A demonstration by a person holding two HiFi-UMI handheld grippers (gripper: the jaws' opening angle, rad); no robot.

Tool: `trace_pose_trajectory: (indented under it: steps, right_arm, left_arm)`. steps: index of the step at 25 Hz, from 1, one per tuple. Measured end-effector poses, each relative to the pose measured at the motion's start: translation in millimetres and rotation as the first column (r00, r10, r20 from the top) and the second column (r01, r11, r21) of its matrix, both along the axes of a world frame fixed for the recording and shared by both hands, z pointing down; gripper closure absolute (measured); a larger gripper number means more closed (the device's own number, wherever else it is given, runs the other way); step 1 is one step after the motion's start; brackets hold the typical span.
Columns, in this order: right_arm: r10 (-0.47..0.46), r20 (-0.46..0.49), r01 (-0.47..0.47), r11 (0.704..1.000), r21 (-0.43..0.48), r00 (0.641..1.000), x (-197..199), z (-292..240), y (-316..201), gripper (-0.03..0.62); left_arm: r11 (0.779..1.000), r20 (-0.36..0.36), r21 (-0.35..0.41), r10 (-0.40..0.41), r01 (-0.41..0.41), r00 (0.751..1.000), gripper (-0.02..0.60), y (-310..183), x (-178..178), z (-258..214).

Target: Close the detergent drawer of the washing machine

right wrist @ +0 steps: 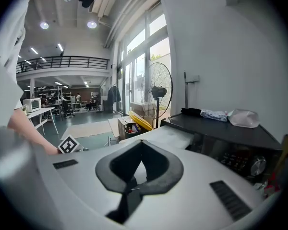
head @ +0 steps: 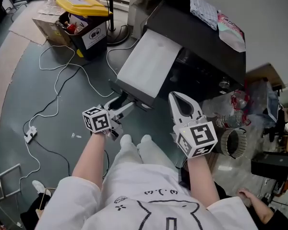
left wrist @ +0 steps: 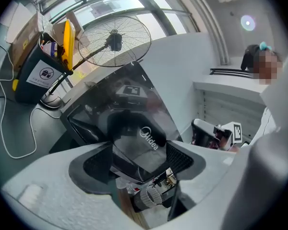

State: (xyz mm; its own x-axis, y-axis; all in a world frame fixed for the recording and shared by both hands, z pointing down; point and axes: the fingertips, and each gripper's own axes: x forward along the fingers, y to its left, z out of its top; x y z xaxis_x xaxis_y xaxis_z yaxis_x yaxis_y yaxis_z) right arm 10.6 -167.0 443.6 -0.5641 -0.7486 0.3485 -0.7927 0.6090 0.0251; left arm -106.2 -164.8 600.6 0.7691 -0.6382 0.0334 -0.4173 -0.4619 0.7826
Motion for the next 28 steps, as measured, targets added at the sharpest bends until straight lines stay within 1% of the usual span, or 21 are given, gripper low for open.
trace_pose_trajectory:
  steps: [5, 9, 18, 28]
  right_arm:
    - [0.045, 0.008, -0.045, 0.999, -0.024, 0.999, 1, 11, 15, 0.595]
    - [0.076, 0.020, -0.076, 0.997, -0.030, 0.997, 5, 11, 21, 0.595]
    - [0.088, 0.043, -0.087, 0.996, -0.018, 0.995, 0, 3, 15, 0.595]
    - [0.106, 0.053, -0.105, 0.994, -0.009, 0.993, 7, -4, 0, 0.595]
  left_arm:
    - [1.000, 0.018, 0.017, 0.013, -0.014, 1.000, 0.249, -1, -1, 2]
    - [1.000, 0.044, 0.000, 0.016, -0.016, 0.999, 0.249, -1, 1, 1]
    - [0.999, 0.080, -0.033, 0.034, -0.031, 0.996, 0.249, 1, 6, -6]
    - [0.998, 0.092, -0.060, 0.039, -0.033, 0.995, 0.249, -9, 14, -11]
